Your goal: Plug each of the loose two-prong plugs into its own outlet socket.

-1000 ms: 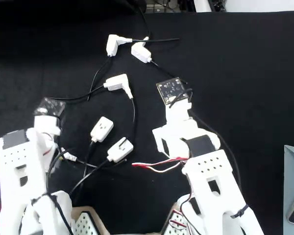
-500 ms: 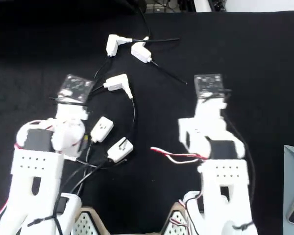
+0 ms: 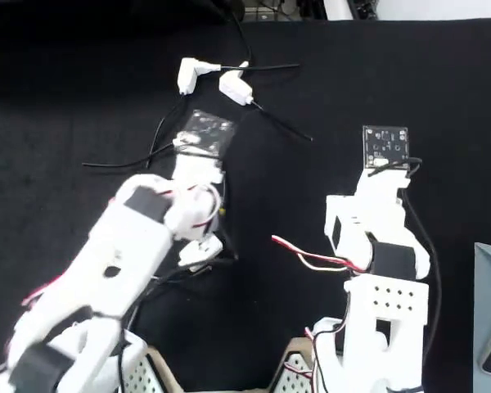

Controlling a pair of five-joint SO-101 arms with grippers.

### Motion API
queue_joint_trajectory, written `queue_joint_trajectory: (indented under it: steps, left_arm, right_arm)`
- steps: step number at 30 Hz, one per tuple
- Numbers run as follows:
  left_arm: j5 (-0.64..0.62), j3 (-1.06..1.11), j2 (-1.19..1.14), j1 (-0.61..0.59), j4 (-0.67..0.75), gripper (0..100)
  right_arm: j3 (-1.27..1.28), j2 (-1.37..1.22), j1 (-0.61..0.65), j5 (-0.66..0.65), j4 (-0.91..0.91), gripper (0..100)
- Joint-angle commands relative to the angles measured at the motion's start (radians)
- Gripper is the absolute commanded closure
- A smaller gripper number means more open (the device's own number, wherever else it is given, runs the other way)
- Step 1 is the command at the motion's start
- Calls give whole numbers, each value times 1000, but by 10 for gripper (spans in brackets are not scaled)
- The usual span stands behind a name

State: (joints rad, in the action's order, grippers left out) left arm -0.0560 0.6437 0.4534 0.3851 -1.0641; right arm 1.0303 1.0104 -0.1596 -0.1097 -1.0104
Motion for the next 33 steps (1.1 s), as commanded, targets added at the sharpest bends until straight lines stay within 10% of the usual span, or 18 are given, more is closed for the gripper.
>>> queue_joint_trajectory:
  steps: [1, 15, 33]
  left_arm:
    - [-107, -156, -112, 16, -46, 675]
    - [-48, -340, 31, -156, -356, 734]
    - [86, 398, 603, -713, -97, 818]
  right_arm:
    - [-21, 18, -9, -8, -2, 855]
    - [-27, 18, 52, 0, -104, 854]
    - [-177, -234, 578, 397, -204, 852]
